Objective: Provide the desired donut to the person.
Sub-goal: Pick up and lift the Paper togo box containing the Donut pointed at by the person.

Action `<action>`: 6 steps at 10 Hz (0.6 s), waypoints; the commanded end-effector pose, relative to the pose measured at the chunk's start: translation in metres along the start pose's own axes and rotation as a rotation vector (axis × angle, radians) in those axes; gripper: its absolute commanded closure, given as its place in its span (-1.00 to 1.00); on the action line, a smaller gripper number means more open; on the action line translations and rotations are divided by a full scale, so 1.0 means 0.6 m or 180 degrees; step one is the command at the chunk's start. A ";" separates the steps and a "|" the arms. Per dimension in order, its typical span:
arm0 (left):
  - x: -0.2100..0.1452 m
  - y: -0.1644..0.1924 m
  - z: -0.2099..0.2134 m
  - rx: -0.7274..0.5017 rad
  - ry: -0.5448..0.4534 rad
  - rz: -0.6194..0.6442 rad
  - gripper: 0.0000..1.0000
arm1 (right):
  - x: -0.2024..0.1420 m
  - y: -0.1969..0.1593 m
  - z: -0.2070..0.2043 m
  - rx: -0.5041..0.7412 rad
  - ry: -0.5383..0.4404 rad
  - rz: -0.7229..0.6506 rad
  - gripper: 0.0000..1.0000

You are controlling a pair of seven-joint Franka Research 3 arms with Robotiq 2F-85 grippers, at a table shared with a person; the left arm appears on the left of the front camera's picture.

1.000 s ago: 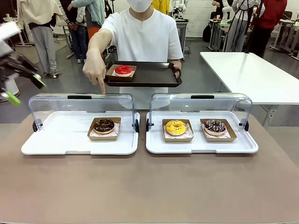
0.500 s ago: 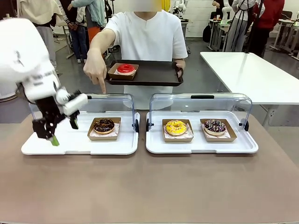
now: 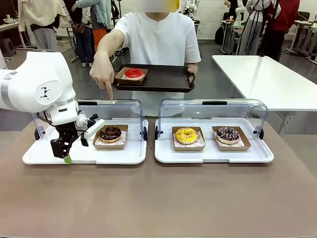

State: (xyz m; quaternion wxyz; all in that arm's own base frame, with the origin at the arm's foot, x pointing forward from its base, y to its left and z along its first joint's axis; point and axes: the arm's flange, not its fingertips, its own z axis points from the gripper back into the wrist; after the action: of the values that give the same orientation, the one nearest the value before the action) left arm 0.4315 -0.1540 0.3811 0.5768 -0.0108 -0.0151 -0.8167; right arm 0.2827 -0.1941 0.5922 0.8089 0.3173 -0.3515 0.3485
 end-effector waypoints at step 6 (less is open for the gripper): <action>0.002 -0.006 -0.008 -0.0064 0.0004 -0.0003 -0.98 | 0.001 -0.001 0.000 0.0037 -0.0059 0.0039 -1.00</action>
State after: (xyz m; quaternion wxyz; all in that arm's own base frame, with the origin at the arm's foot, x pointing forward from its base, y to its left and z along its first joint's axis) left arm 0.4282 -0.1547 0.3765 0.5752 -0.0164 -0.0093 -0.8178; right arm 0.2827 -0.1941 0.5922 0.8089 0.3173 -0.3514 0.3485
